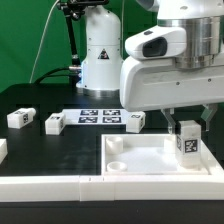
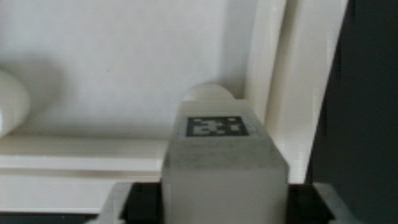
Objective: Assemble one leg
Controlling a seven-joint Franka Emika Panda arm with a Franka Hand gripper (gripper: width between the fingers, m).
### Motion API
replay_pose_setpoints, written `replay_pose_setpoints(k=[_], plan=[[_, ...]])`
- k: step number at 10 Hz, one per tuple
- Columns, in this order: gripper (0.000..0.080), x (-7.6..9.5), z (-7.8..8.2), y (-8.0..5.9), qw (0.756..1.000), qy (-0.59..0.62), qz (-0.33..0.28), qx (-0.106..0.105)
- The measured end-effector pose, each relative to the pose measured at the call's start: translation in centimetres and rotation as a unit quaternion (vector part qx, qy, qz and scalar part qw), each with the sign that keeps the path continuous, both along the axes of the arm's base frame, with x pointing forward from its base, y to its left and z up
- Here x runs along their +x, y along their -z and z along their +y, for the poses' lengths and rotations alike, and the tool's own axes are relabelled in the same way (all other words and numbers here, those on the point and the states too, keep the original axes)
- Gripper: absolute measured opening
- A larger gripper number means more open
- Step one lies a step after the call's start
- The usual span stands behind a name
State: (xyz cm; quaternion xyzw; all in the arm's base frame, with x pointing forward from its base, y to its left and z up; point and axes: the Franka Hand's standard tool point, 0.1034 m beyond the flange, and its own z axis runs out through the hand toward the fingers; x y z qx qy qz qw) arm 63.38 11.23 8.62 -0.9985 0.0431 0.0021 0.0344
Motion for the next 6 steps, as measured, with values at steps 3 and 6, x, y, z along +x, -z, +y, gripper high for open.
replay_pose_setpoints(k=[3,6], plan=[[0.0291,0.20,0.17,0.08,0.980,0.198,0.005,0.014],[0.0291,0.17,0.20,0.13,0.928,0.371,0.024,0.023]])
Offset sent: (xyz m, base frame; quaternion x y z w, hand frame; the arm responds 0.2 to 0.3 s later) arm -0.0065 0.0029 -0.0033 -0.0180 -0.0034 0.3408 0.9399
